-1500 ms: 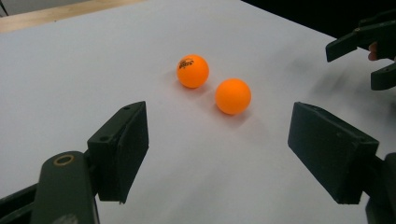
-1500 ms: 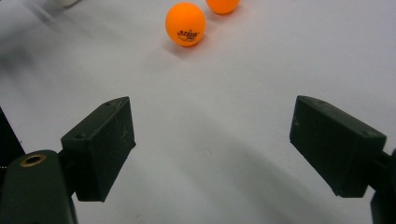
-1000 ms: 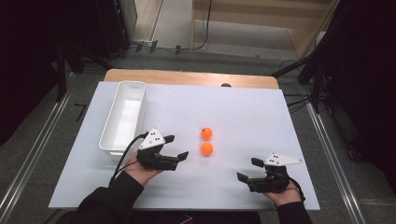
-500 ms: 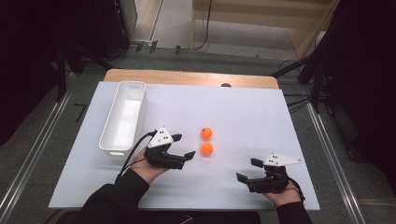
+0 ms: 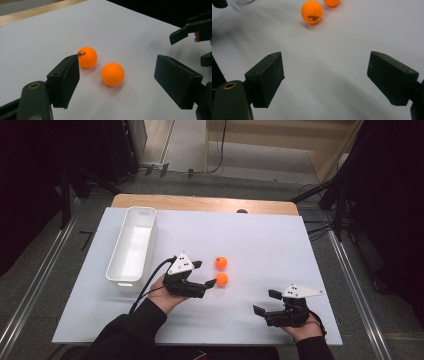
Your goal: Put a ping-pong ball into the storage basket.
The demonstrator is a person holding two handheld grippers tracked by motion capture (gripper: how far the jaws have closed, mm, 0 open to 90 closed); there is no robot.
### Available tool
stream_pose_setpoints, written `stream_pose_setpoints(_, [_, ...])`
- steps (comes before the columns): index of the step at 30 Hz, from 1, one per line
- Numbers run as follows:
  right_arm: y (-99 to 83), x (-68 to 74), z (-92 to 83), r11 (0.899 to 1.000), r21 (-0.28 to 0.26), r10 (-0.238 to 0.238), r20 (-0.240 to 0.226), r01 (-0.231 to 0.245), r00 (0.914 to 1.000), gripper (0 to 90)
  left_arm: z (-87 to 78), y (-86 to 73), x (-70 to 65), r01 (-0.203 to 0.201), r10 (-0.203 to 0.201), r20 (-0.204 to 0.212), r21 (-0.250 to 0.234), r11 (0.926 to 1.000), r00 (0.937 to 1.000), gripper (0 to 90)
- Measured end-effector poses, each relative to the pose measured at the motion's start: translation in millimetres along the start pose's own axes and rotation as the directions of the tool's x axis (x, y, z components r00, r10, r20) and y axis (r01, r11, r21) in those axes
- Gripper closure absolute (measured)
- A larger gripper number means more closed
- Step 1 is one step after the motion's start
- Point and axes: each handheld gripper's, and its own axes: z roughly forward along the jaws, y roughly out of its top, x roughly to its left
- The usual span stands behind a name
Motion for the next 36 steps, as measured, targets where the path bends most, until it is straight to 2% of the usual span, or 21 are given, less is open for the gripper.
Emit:
stream_pose_setpoints(16, [-0.1,0.6,0.8,1.000,0.002,-0.003,-0.002,0.003,1.0000,12.5,20.3,8.0,-5.0,-0.017,0.017,0.003,0.015,0.9997,0.9998,20.7])
stream_pose_setpoints(19, [-0.2,0.7,0.6,1.000,0.002,0.002,-0.002,-0.002,1.0000,12.5,24.1,8.7,-5.5,-0.010,0.009,0.003,0.011,0.9999,1.0000,20.7])
stream_pose_setpoints(24, [-0.3,0.6,0.8,1.000,0.003,0.000,-0.002,0.000,1.0000,12.5,31.8,9.8,-6.3,-0.009,0.009,-0.013,0.021,0.9997,0.9999,20.8])
stream_pose_setpoints(27, [-0.3,0.9,0.9,1.000,0.006,0.001,-0.004,-0.001,1.0000,12.5,36.4,10.8,-6.8,-0.005,0.005,-0.010,0.012,0.9999,0.9999,20.8])
stream_pose_setpoints(31, [-0.4,0.6,0.9,1.000,0.004,-0.001,-0.002,0.001,1.0000,12.5,40.0,11.7,-7.6,-0.016,0.017,-0.020,0.014,0.9998,0.9997,20.8])
stream_pose_setpoints(34, [-0.5,0.8,0.8,1.000,0.012,0.005,-0.007,-0.005,1.0000,12.5,43.7,13.2,-8.2,0.001,-0.001,-0.016,0.012,0.9999,0.9999,20.8])
stream_pose_setpoints(36, [-0.5,0.6,1.1,1.000,0.012,0.002,-0.005,-0.002,1.0000,12.5,46.4,15.1,-8.6,-0.010,0.010,-0.023,0.014,0.9999,0.9997,20.8])
